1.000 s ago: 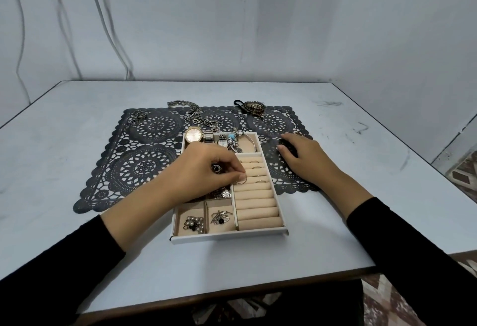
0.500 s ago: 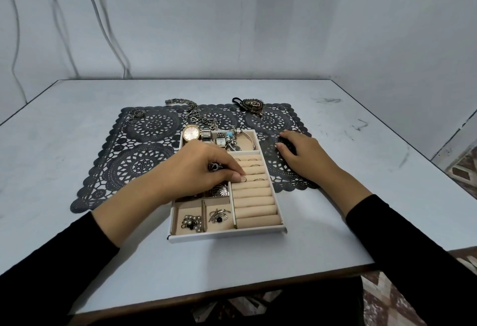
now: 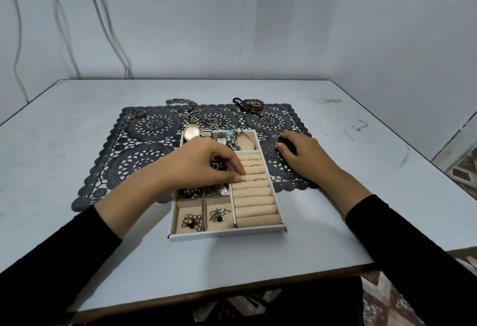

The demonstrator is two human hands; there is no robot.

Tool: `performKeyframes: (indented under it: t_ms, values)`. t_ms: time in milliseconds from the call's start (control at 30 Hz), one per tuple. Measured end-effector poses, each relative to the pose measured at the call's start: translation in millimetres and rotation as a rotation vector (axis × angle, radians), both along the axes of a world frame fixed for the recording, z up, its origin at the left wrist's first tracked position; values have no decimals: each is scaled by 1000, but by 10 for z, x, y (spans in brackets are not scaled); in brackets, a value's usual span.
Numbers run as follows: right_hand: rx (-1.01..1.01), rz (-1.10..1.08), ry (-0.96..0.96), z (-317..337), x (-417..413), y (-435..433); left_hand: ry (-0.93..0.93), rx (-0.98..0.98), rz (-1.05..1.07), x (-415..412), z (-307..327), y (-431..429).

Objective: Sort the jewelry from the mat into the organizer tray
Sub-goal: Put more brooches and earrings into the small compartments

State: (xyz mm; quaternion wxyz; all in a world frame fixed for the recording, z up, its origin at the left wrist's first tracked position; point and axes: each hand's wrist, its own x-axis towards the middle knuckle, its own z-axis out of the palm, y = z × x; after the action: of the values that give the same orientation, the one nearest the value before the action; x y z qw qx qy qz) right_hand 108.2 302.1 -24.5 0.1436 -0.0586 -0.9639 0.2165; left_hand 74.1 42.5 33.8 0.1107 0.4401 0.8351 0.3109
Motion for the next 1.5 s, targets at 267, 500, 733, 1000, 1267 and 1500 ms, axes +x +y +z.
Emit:
performKeyframes:
  t_ms: [267, 500, 733, 1000, 1267, 1500]
  values:
    - [-9, -5, -3, 18, 13, -16, -33, 8, 68, 23, 3, 47]
    - [-6, 0, 6, 35, 25, -18, 26, -20, 89, 47, -12, 66]
    - [-34, -13, 16, 55, -32, 19, 6, 268, 219, -21, -25, -76]
    - [-20, -24, 44, 97, -324, 82, 249, 110, 534, -762, -217, -501]
    - [-15, -23, 18, 121, -800, 90, 285, -174, 731, -1344, -435, -830]
    - [-63, 107, 103, 136, -1116, -27, 170, -250, 687, -1515, -485, -903]
